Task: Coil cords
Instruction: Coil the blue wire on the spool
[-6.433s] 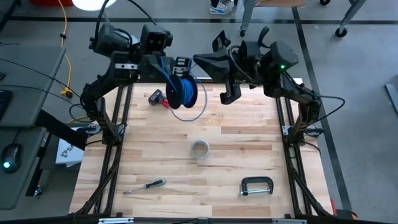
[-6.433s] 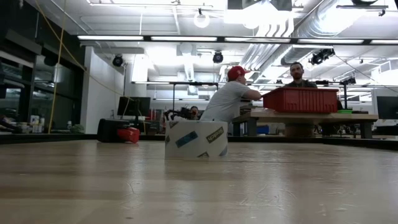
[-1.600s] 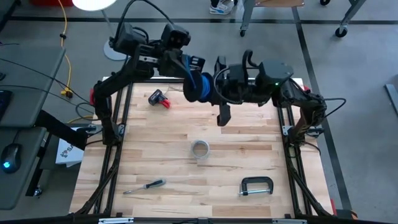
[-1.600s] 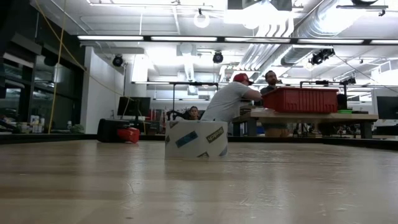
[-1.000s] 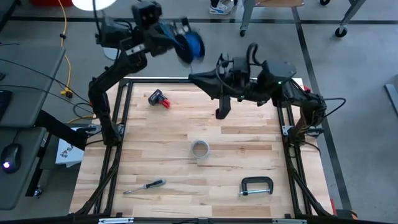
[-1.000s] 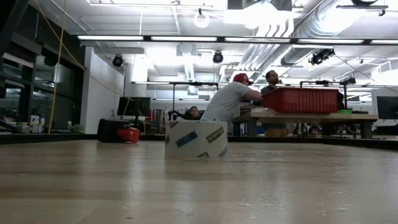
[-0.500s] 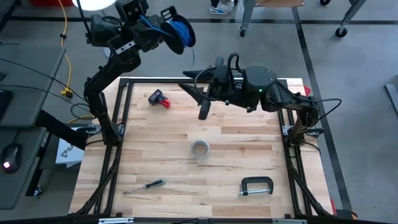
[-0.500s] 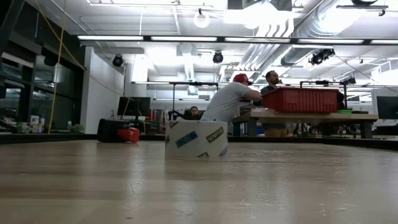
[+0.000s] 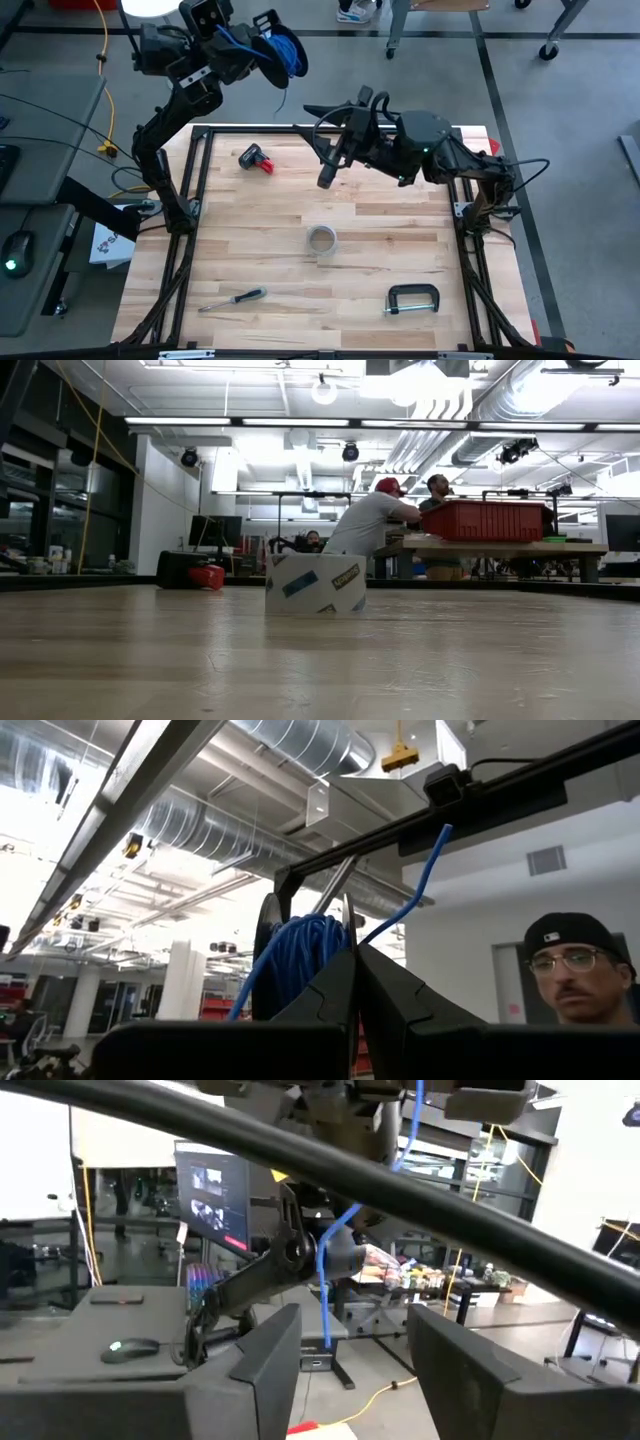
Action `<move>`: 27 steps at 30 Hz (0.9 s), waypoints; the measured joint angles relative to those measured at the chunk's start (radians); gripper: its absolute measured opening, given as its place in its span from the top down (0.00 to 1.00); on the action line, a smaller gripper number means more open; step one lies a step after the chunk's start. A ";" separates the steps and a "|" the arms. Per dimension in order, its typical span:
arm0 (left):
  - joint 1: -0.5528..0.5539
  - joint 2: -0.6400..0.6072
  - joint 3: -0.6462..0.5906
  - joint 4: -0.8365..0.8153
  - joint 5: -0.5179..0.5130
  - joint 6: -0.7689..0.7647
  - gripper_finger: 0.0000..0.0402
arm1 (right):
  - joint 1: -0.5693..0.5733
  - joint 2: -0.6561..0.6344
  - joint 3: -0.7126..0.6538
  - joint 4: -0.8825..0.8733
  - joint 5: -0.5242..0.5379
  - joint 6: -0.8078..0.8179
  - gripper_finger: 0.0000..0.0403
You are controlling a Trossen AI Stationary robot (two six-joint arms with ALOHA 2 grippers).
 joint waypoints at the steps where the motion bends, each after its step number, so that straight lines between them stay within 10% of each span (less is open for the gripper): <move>1: -0.002 0.000 0.000 0.000 0.000 0.000 0.99 | -0.004 0.000 0.000 0.001 -0.008 0.012 0.56; 27: -0.011 0.000 0.000 -0.003 -0.001 0.013 0.99 | -0.092 0.007 0.000 0.069 -0.206 0.100 0.56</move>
